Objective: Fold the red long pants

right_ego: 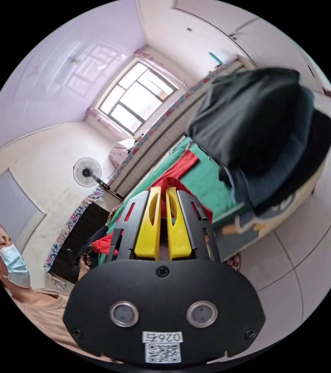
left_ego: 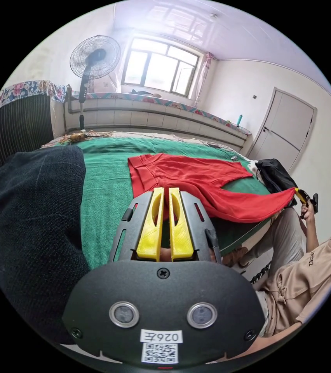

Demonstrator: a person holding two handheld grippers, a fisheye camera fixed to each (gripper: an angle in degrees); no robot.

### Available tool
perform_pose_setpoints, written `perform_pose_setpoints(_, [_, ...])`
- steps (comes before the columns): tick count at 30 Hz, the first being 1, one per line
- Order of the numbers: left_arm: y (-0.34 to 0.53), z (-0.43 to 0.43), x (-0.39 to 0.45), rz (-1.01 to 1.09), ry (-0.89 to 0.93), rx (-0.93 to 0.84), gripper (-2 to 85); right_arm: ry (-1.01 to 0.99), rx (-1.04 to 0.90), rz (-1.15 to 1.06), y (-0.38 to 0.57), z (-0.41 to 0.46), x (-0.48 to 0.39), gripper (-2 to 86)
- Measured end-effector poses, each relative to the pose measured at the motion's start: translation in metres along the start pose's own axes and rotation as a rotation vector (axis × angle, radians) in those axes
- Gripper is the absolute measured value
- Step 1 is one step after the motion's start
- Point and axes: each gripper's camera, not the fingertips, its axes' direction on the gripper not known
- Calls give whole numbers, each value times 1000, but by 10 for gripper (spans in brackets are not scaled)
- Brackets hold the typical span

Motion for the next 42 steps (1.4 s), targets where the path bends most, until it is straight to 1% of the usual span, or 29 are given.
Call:
perform_pose_setpoints(3, [-35, 9, 0, -14, -4, -27, 1, 41, 11, -86, -44, 30, -34, -15])
perform_pose_setpoints(7, [-85, 32, -4, -39, -9, -74, 2, 103, -5, -120, -86, 86, -59, -15])
perform_pose_setpoints(9, [-124, 58, -5, -41, -18, -123, 2, 197, -27, -137, -111, 129, -70, -15])
perform_pose_setpoints(10, [-134, 66, -5, -37, -22, -138, 2, 212, -29, -138, -116, 140, -72, -15])
perform_pose_setpoints(15, [-219, 158, -2, 29, -82, -347, 3, 378, -117, -155, -166, 246, -84, -15])
perform_pose_setpoints(18, [-254, 211, 0, 35, -108, -433, 6, 490, -187, -182, -190, 306, -91, -14])
perform_pose_setpoints(21, [-276, 265, -6, 0, -120, -554, 12, 557, -264, -159, -216, 358, -92, -7])
perform_pose_setpoints(23, [-284, 291, -14, -53, -108, -588, 21, 542, -310, -152, -231, 387, -91, 10])
perform_pose_setpoints(24, [-288, 303, -19, -91, -93, -593, 28, 561, -354, -131, -241, 405, -88, 27])
perform_pose_setpoints(25, [-289, 306, -21, -105, -87, -583, 34, 578, -356, -125, -246, 411, -88, 36])
perform_pose_setpoints(27, [-294, 308, -19, -124, -81, -514, 42, 649, -374, -154, -259, 427, -94, 62])
perform_pose_setpoints(28, [-295, 306, -17, -125, -89, -485, 40, 664, -381, -171, -261, 430, -97, 61])
perform_pose_setpoints(30, [-296, 287, -7, -122, -247, -373, 3, 660, -407, -269, -263, 434, -114, 59])
perform_pose_setpoints(31, [-296, 282, -4, -113, -283, -354, 0, 646, -414, -301, -262, 435, -118, 59])
perform_pose_setpoints(32, [-295, 274, 5, -76, -323, -320, -5, 626, -436, -355, -258, 436, -127, 51])
perform_pose_setpoints(34, [-293, 268, 26, 23, -271, -287, -7, 588, -461, -435, -251, 437, -138, 42])
perform_pose_setpoints(36, [-294, 275, 66, 173, -58, -285, -8, 580, -504, -472, -244, 441, -144, 39])
perform_pose_setpoints(37, [-294, 279, 79, 204, -15, -285, -8, 584, -515, -474, -244, 442, -144, 41])
perform_pose_setpoints(39, [-299, 302, 136, 361, 103, -278, -2, 611, -527, -440, -245, 445, -136, 50])
perform_pose_setpoints(40, [-300, 309, 152, 404, 119, -281, 1, 609, -531, -420, -246, 445, -133, 53])
perform_pose_setpoints(42, [-304, 344, 216, 588, 149, -323, 35, 581, -528, -303, -252, 440, -116, 69])
